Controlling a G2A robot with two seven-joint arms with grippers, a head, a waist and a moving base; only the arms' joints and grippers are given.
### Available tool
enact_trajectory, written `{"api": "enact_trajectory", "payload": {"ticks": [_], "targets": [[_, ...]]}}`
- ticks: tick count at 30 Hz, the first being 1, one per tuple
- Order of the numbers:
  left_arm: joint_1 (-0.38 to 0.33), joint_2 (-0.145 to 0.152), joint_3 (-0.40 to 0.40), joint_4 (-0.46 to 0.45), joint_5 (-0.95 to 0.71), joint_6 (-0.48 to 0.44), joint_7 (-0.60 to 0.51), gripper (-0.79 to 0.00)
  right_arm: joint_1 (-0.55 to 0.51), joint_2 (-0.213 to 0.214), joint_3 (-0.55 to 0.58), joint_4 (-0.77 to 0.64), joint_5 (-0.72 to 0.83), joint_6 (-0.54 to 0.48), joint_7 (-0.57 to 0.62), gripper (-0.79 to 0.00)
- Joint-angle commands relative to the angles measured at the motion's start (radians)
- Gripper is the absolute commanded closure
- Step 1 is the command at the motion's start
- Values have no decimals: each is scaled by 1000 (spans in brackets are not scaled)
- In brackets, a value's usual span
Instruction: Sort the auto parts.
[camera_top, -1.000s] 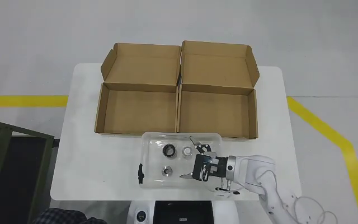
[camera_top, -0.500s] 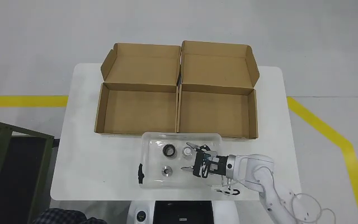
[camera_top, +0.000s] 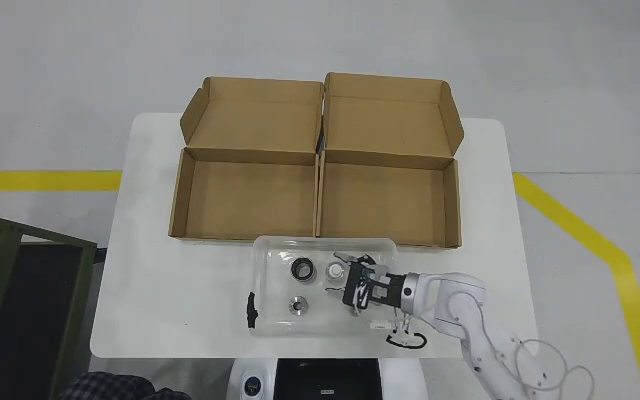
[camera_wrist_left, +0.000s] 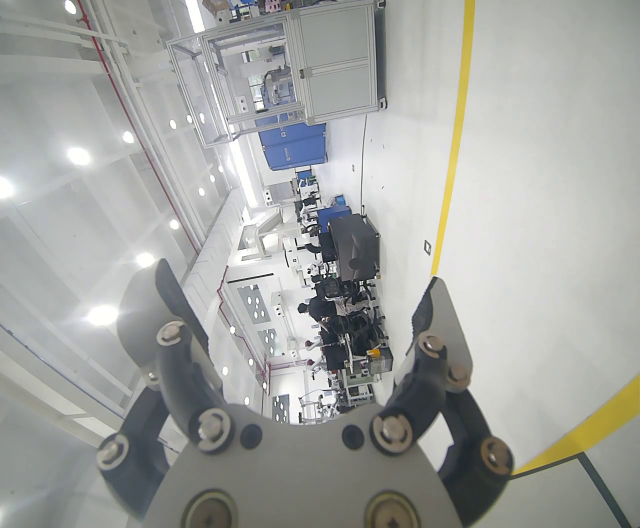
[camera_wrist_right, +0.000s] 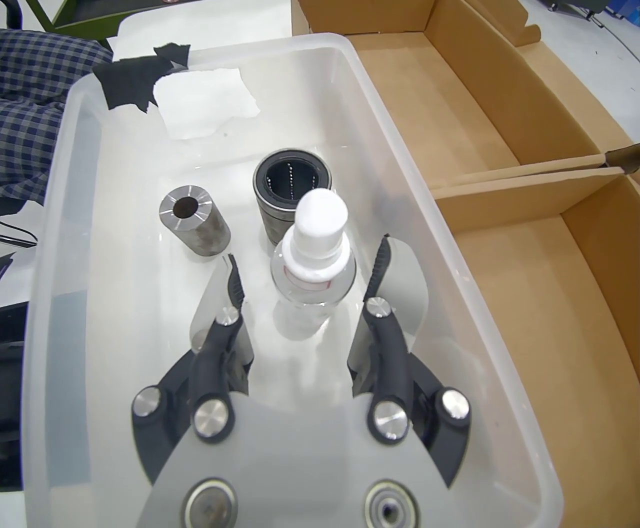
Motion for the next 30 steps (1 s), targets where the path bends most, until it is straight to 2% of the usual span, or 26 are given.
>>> {"api": "enact_trajectory", "payload": {"ticks": [1, 5, 7, 10, 20, 30], "targets": [[0, 0, 0, 0, 0, 0, 0, -785, 4, 1, -2, 7, 0, 2, 0, -388], [0, 0, 0, 0, 0, 0, 0, -785, 10, 1, -9, 17, 3, 4, 2, -283], [0, 0, 0, 0, 0, 0, 0, -785, 12, 1, -13, 21, 4, 11, 6, -191], [0, 0, 0, 0, 0, 0, 0, -785, 15, 1, -17, 29, 7, 23, 3, 0], [0, 0, 0, 0, 0, 0, 0, -785, 11, 7, 1, -22, 67, 11, -40, 0], [0, 0, 0, 0, 0, 0, 0, -785, -7, 9, 61, -66, 256, 45, -158, 0]]}}
